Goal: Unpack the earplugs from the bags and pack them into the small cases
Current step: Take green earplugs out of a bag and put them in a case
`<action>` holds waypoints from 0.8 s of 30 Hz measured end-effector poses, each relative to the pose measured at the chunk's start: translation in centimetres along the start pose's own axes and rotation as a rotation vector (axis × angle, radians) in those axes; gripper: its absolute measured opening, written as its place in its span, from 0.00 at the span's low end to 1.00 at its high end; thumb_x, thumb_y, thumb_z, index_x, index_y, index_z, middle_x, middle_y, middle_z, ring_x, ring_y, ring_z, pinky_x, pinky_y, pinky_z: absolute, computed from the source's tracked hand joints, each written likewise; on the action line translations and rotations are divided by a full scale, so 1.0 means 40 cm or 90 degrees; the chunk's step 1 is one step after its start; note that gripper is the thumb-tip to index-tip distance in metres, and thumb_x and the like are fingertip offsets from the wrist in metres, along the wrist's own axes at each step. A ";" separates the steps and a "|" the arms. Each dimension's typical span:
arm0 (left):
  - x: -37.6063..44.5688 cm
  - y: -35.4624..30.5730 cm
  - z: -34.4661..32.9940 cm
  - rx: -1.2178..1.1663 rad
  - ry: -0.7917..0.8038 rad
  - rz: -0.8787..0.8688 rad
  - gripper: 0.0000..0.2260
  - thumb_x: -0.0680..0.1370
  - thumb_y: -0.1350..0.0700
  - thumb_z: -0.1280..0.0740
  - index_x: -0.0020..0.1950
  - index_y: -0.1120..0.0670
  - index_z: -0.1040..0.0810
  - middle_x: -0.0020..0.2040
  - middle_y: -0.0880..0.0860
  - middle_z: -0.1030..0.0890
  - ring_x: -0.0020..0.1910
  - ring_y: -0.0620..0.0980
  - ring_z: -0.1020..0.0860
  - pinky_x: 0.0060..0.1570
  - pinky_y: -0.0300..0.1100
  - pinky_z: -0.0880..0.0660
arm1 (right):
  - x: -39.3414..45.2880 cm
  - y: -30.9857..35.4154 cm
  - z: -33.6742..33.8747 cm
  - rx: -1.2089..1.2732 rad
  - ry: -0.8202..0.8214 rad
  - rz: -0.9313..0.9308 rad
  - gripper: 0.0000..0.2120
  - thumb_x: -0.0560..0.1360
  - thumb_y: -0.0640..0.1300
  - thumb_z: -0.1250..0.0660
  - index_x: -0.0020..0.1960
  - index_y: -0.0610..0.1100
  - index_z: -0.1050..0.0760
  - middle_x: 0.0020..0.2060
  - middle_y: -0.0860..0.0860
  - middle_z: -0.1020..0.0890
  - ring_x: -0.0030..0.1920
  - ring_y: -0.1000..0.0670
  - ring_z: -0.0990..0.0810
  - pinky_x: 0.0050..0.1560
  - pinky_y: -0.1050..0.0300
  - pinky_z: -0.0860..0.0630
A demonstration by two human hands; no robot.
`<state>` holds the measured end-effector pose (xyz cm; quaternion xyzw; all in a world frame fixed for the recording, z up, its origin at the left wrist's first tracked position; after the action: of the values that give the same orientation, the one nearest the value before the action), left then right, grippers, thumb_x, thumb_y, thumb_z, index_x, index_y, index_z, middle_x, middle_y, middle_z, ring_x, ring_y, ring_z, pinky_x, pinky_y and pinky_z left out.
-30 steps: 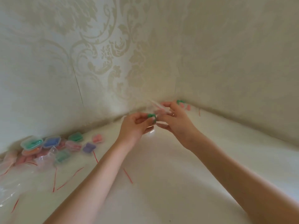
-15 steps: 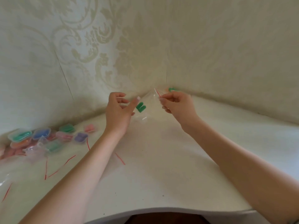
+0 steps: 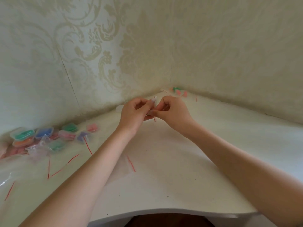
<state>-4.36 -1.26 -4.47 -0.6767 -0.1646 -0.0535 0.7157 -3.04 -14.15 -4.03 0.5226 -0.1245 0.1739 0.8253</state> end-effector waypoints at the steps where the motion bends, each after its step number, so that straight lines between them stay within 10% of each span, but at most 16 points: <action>1: -0.002 0.000 -0.004 0.004 0.021 0.001 0.12 0.76 0.54 0.31 0.42 0.64 0.21 0.37 0.59 0.20 0.35 0.49 0.20 0.42 0.43 0.19 | 0.000 -0.002 -0.003 0.006 0.003 0.001 0.14 0.68 0.43 0.24 0.31 0.47 0.29 0.29 0.54 0.25 0.32 0.55 0.30 0.30 0.71 0.35; 11: -0.006 -0.008 0.003 0.211 -0.024 -0.097 0.12 0.81 0.55 0.39 0.37 0.55 0.29 0.34 0.53 0.23 0.33 0.49 0.22 0.32 0.39 0.23 | -0.014 0.004 -0.028 0.214 0.086 -0.089 0.12 0.77 0.48 0.34 0.41 0.43 0.33 0.31 0.50 0.24 0.30 0.54 0.25 0.35 0.62 0.25; 19: -0.028 -0.014 -0.035 0.263 -0.042 -0.136 0.18 0.83 0.52 0.46 0.36 0.59 0.30 0.29 0.50 0.28 0.29 0.47 0.29 0.35 0.52 0.25 | -0.044 0.033 -0.055 0.147 -0.041 0.036 0.14 0.82 0.42 0.47 0.38 0.46 0.43 0.30 0.52 0.33 0.25 0.60 0.35 0.27 0.69 0.36; 24: -0.039 -0.027 -0.041 0.389 -0.055 -0.182 0.17 0.83 0.53 0.47 0.33 0.51 0.37 0.31 0.47 0.30 0.30 0.42 0.32 0.30 0.34 0.36 | -0.055 0.048 -0.045 0.038 -0.083 0.110 0.15 0.82 0.40 0.48 0.38 0.48 0.45 0.28 0.54 0.34 0.27 0.60 0.34 0.27 0.66 0.38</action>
<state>-5.89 -3.20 -3.96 -0.4029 -0.2964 -0.0727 0.8628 -5.80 -12.09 -4.06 0.5444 -0.2173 0.2141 0.7814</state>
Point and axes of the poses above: each hand's wrist, its own x-axis towards the middle knuckle, its own z-axis out of the back of the hand, y = z × x, the point moved 4 cm from there along x, towards the middle knuckle
